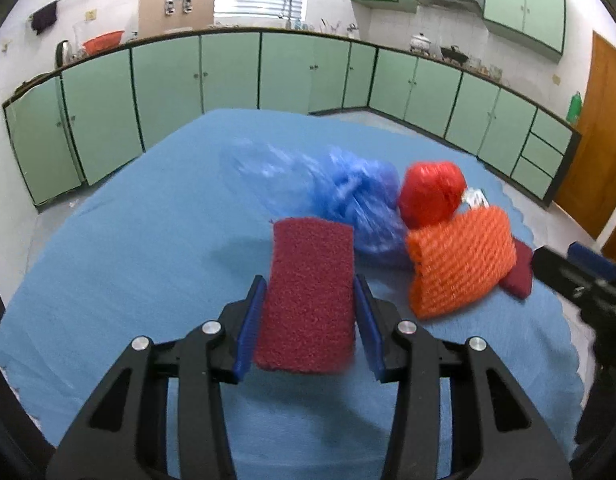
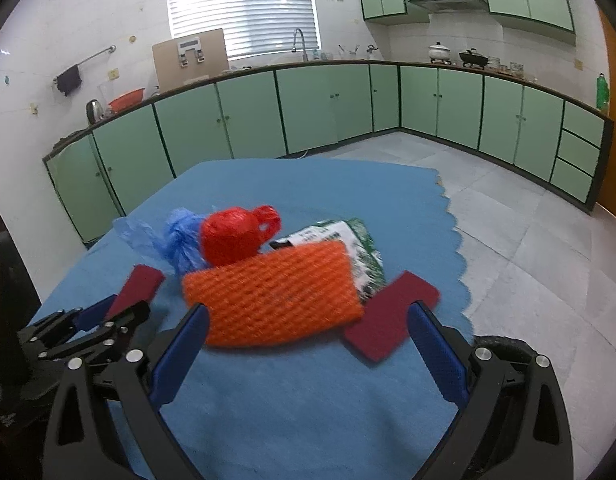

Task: Collect trash
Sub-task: 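Hold the red sponge in the left tool while the right tool grasps the orange mesh net, then carry the red sponge and orange net over the bin with both tools, then open both tools to drop the sponge and net into the bin, then close the left tool on the blue plastic bag while the right tool grasps the red sponge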

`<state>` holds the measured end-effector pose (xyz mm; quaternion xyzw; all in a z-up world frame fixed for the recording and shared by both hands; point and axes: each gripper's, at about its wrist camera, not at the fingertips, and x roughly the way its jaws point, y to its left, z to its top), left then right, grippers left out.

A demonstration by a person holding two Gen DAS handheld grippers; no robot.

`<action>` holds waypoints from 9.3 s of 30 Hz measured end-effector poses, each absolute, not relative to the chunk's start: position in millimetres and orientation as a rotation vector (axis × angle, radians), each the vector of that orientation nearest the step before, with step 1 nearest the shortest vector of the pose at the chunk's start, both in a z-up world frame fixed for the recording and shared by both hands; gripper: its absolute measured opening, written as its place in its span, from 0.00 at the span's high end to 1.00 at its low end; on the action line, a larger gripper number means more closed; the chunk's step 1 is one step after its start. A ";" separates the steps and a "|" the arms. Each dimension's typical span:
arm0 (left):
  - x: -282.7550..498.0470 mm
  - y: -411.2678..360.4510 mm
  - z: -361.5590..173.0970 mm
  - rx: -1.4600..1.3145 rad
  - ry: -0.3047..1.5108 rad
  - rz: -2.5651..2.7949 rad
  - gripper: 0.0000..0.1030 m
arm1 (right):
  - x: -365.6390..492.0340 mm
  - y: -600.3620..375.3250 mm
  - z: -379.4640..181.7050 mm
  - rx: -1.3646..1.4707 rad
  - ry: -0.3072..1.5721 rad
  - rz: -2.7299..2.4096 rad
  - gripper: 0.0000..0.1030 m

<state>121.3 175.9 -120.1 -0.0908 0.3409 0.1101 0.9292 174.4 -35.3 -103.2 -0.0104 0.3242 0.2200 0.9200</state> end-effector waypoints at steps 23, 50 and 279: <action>114.0 193.2 -104.8 -0.192 0.658 0.254 0.59 | 198.8 15.6 -139.1 -0.070 0.812 0.562 0.48; 107.3 193.0 -103.9 -0.183 0.652 0.239 0.59 | 189.0 13.4 -131.5 -0.064 0.808 0.586 0.30; 203.6 180.8 -129.7 -0.181 0.754 0.102 0.56 | 213.6 -75.5 -148.8 0.024 0.892 0.225 0.48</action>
